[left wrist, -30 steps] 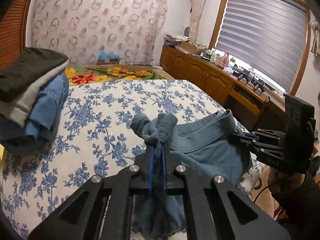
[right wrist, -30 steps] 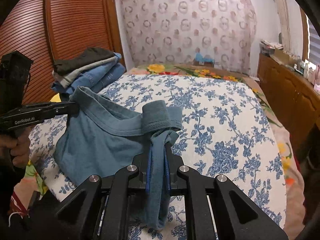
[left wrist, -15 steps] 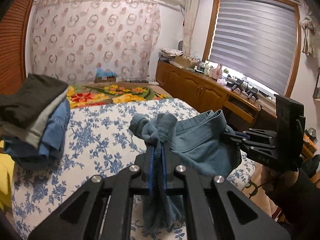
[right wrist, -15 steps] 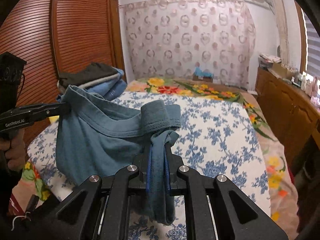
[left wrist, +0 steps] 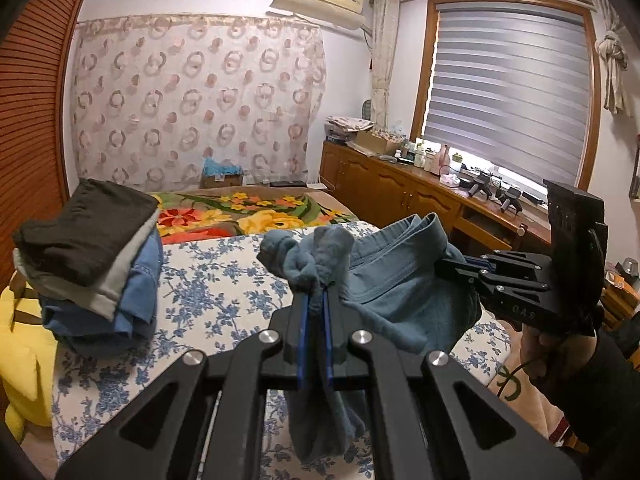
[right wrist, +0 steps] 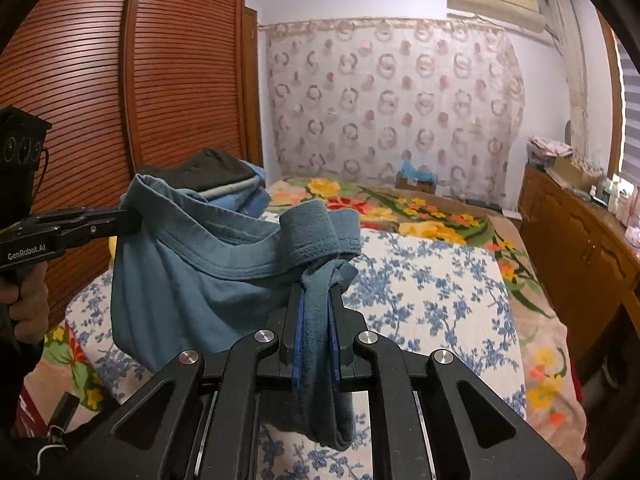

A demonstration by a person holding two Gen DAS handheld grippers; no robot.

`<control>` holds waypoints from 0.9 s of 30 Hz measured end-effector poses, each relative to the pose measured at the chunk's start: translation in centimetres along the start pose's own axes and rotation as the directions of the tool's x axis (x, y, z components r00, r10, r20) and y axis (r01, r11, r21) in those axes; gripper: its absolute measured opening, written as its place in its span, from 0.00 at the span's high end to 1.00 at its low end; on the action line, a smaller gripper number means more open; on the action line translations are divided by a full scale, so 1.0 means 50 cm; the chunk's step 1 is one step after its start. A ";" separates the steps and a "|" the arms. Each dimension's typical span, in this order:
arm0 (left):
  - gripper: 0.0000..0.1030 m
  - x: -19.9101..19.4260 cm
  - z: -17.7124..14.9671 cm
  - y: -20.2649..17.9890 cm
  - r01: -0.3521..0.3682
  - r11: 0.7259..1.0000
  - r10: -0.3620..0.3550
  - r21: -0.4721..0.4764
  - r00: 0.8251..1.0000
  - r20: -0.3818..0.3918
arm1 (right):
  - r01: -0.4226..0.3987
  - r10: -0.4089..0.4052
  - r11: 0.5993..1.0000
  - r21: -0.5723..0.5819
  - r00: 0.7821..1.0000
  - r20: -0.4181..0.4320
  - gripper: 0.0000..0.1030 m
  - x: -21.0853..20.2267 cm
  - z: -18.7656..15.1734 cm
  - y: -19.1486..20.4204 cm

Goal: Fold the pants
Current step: 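Lift the folded shorts with both grippers and carry them toward the clothes stack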

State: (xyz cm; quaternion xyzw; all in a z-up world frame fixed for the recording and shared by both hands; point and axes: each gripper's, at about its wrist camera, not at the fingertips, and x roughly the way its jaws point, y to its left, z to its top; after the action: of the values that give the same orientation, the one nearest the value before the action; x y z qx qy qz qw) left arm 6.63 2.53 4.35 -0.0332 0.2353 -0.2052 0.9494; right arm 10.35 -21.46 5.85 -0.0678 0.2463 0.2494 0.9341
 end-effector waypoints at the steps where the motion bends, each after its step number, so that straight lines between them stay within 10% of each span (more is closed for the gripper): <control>1: 0.97 -0.005 0.001 0.004 -0.005 1.000 0.005 0.000 1.000 0.003 | -0.004 0.004 1.000 -0.007 1.000 0.002 0.93 0.004 0.006 0.006; 27: 0.97 -0.032 0.037 0.187 -0.126 0.989 0.132 -0.071 0.989 0.073 | -0.097 0.100 0.981 -0.167 0.995 0.008 0.93 0.184 0.157 0.093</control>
State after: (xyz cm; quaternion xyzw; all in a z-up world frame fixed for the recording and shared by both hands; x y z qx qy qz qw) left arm 9.66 11.65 5.18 -0.0573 0.2064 -0.1339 0.9676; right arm 18.32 -11.50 8.14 -0.1312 0.2199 0.3155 0.9137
